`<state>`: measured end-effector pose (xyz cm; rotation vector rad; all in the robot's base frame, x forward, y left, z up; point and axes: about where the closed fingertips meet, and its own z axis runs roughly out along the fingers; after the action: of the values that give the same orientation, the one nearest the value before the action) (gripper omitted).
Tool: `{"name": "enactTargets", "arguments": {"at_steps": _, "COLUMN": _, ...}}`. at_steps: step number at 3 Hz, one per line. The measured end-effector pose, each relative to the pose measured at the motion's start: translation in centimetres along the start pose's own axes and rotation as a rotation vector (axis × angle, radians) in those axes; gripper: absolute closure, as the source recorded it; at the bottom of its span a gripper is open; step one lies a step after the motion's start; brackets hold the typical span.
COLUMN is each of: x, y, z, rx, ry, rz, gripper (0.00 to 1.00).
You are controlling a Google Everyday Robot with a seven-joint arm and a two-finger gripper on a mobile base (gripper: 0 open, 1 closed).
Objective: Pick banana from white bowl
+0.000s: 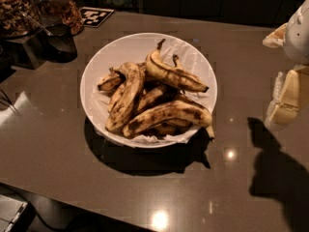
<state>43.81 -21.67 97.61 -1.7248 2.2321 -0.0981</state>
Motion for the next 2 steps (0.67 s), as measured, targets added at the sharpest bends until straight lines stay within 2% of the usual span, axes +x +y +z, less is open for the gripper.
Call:
{"name": "enactTargets", "arguments": {"at_steps": 1, "x": -0.5, "y": 0.1, "z": -0.4, "rx": 0.015, "ry": 0.007, "rz": 0.001, "gripper": 0.00}}
{"name": "enactTargets", "arguments": {"at_steps": 2, "x": -2.1, "y": 0.8, "z": -1.2, "rx": 0.030, "ry": 0.058, "rz": -0.003, "gripper": 0.00}}
